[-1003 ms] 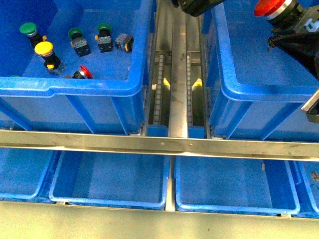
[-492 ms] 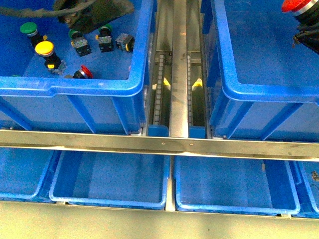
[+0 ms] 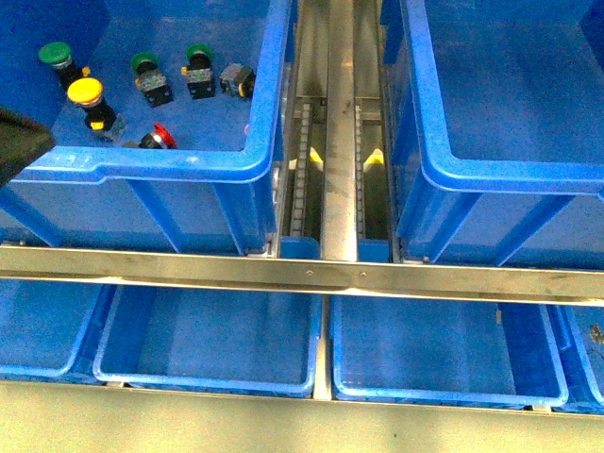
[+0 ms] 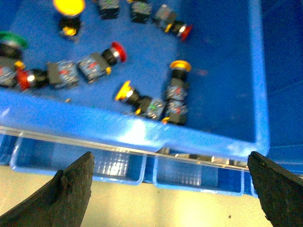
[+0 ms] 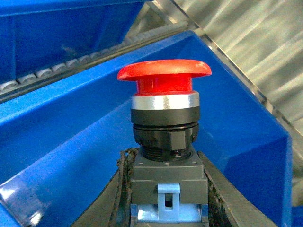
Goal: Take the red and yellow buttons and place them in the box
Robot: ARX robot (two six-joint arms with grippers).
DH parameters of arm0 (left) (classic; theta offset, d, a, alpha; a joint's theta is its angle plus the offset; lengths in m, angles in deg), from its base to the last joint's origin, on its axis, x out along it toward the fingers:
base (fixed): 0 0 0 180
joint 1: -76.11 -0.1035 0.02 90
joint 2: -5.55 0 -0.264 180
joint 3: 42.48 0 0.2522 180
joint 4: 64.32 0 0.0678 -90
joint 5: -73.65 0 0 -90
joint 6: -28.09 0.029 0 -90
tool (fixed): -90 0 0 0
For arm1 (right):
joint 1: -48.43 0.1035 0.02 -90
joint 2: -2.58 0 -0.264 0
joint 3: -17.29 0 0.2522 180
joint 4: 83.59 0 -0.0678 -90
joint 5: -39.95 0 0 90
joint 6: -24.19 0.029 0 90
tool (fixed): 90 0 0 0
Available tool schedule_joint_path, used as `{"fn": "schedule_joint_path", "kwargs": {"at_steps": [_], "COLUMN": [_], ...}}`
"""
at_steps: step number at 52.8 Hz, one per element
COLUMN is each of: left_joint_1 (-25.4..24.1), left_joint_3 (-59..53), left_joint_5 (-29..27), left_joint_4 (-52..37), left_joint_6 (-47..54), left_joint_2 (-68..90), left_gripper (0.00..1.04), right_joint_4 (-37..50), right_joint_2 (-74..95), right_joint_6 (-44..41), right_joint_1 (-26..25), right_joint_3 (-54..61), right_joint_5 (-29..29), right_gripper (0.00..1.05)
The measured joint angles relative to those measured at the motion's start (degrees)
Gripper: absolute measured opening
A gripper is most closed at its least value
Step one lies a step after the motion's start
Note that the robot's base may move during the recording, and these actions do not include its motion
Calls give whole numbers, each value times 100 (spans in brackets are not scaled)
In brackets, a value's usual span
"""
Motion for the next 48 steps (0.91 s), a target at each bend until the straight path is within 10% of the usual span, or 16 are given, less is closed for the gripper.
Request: {"fn": "schedule_joint_path", "kwargs": {"at_steps": [4,15,35,48], "left_joint_1": [-184,-1029,-1211,-1220], "left_joint_3": [-330,-1814,-2041,-2046], "left_joint_5": [-44,-146,-50,-63], "left_joint_4": [48,-3451,-2164,-1266], "left_joint_6": [63,1764,2323,2343], "left_joint_2": [-396,-632,-2660,-3663], "left_gripper": [97,65,3,3], "right_joint_4": [-155,-542,-973,-1139], "right_joint_2": [-208,-651,-1224,-1408], "right_joint_6": [144,461,1029,1123], "right_joint_1": [0,-31,332,452], "right_joint_3": [-9,-24,57,107], "right_joint_5": [120,398,841,979], "right_gripper": [26,26,26,26]}}
